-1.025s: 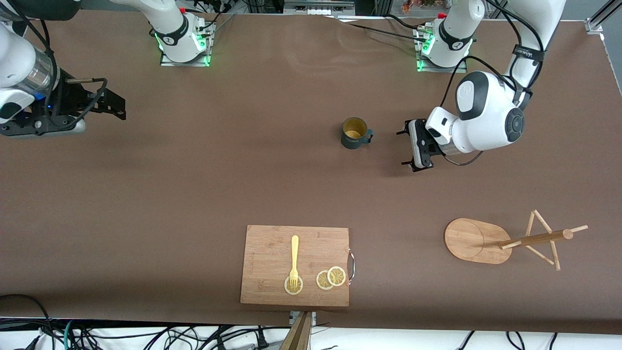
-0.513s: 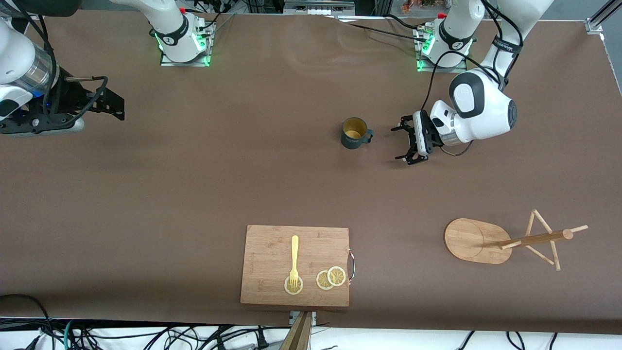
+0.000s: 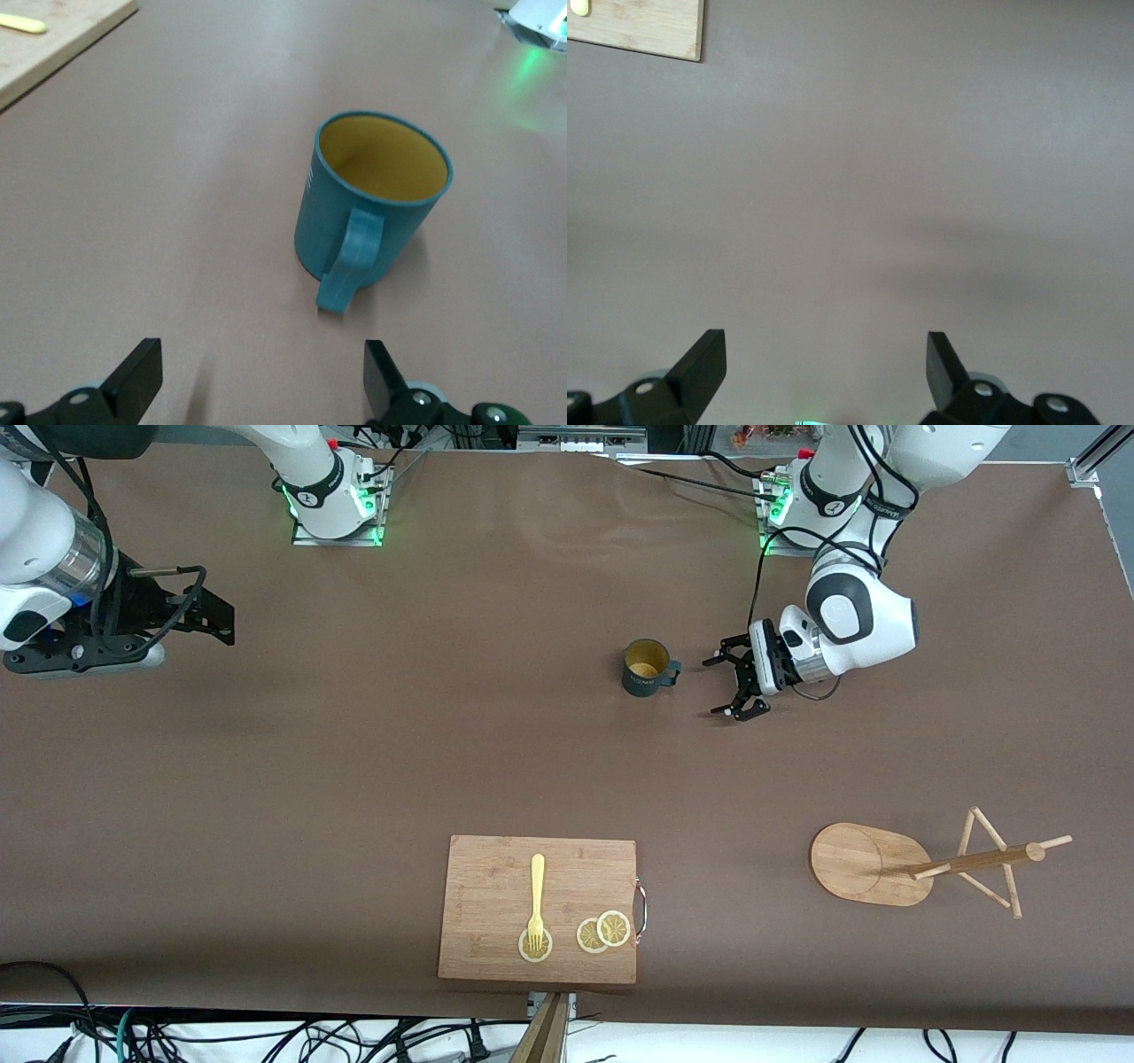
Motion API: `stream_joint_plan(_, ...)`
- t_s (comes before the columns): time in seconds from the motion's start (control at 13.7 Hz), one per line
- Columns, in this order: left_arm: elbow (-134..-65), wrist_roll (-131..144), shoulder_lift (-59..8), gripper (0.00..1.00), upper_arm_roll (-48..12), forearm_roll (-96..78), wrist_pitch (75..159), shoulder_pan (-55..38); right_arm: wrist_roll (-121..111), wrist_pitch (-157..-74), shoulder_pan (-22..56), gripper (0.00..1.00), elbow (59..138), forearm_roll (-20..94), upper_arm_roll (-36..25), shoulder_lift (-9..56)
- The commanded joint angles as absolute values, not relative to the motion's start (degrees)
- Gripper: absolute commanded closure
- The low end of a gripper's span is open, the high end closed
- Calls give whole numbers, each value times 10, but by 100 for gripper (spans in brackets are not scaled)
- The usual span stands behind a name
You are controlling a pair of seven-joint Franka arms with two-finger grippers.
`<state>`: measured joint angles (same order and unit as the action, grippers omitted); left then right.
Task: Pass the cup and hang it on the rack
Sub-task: 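Lower the left gripper onto the mug handle and close it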
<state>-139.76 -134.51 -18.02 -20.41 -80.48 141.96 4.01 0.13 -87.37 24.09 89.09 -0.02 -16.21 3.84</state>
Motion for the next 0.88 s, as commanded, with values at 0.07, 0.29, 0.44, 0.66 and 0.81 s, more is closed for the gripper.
stream_joint_plan(0.07,-1385,-1368,-201,0,-217,-843,1440,18,8,-869,53,0,889,-9,17,32)
stream_joint_plan(0.29,-1384,-1362,-207,0,-229,-843,1440,11,7,-870,9,0,896,-9,61,26)
stream_joint_plan(0.44,-1383,-1361,-214,0,-231,-845,1440,4,7,-869,10,0,894,-9,61,27)
stream_joint_plan(0.66,-1384,-1360,-215,0,-257,-874,1451,3,7,-868,10,0,894,-9,61,27)
stream_joint_plan(0.81,-1384,-1359,-217,0,-275,-895,1471,3,7,-867,10,0,895,-9,61,27)
